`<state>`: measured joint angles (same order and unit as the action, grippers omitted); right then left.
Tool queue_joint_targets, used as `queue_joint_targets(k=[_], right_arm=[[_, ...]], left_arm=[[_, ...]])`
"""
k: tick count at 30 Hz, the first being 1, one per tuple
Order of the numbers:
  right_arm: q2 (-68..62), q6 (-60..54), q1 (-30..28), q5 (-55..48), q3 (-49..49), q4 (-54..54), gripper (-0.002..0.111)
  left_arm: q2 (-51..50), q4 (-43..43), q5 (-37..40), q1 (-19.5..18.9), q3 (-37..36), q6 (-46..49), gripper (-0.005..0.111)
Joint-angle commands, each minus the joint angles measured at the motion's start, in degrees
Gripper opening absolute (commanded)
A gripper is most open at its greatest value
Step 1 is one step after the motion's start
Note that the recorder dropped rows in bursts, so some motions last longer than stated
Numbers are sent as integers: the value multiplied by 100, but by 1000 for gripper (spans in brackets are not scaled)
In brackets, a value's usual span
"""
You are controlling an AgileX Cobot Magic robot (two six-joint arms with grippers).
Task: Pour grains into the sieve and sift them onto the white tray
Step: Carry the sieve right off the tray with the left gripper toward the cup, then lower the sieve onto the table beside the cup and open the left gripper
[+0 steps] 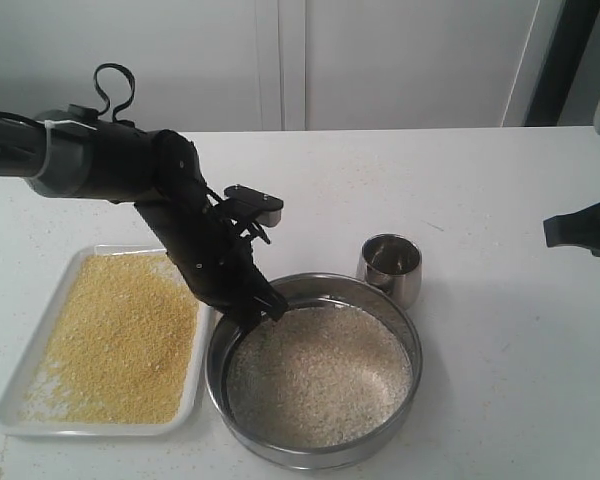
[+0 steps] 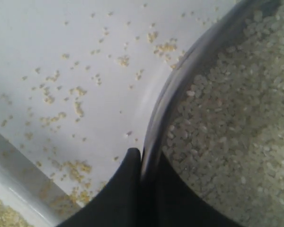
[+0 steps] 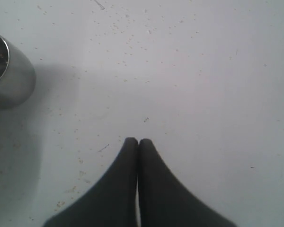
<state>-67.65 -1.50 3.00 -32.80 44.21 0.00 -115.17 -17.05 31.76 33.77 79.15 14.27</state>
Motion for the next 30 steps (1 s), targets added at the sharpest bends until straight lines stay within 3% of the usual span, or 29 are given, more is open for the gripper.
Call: queue_joint_targets(k=[1,8,18,30], right_arm=[[39,-16,-25,36,28,0,0],[39,-16,-25,36,28,0,0],[39,-16,-25,36,28,0,0],[39,-16,-25,36,28,0,0]], left_arm=[[12,-179,-128,21,27,-57,0],[12,-179,-80,21,27,-57,4],[222,-191,-48,21,27,-57,62],[600,-191,15,21,27,-187,64]])
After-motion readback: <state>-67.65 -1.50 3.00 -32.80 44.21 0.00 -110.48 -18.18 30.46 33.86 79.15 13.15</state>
